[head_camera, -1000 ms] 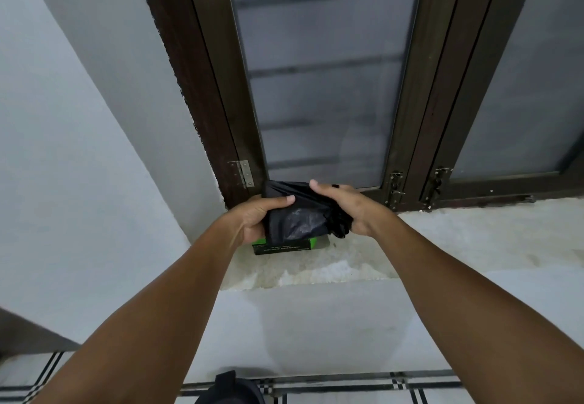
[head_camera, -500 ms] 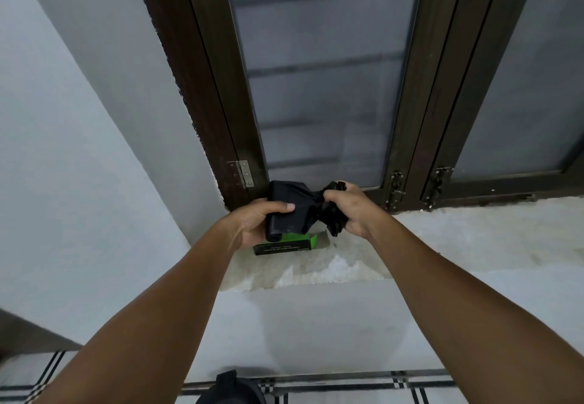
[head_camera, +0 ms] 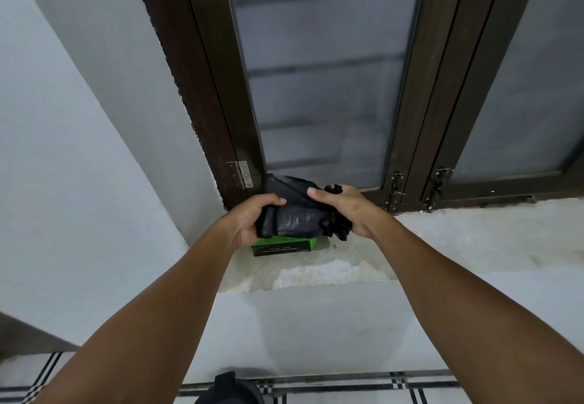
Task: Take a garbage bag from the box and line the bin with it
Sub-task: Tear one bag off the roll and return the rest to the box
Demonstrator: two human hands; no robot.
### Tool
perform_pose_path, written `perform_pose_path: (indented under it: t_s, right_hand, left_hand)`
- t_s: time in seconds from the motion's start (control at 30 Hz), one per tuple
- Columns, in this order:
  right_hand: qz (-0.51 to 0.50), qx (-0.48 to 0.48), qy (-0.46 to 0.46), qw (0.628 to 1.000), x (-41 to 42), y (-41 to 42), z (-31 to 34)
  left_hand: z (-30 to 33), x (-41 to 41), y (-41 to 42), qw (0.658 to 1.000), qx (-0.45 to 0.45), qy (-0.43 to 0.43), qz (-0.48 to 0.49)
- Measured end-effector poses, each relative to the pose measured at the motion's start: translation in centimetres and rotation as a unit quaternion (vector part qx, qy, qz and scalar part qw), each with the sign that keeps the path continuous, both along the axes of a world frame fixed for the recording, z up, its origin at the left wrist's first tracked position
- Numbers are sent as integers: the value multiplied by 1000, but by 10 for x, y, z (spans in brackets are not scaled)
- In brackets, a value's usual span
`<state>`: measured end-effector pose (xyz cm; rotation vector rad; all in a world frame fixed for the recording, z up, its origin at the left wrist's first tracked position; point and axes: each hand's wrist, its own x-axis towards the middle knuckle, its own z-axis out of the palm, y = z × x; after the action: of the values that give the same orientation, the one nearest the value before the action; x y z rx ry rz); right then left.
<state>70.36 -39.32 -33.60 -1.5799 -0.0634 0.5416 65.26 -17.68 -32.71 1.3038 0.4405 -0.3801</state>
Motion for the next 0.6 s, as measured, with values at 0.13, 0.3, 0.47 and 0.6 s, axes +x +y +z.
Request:
perform_pose_path:
  t_s: [0.13, 0.3, 0.47, 0.6]
  right_hand:
    - [-23, -61, -26, 997, 3, -1, -6]
    - [-70, -23, -24, 997, 2, 1, -5]
    - [-96, 0, -20, 995, 4, -2, -7]
    - [-114, 14, -18, 993, 5, -2, -6]
  left_hand:
    - [-3, -1, 2, 1000, 5, -11, 0]
    - [-7, 3, 2, 1000, -8, -17, 10]
    - [-7, 4, 3, 999, -4, -31, 14]
    - [-11, 7, 6, 998, 7, -43, 39]
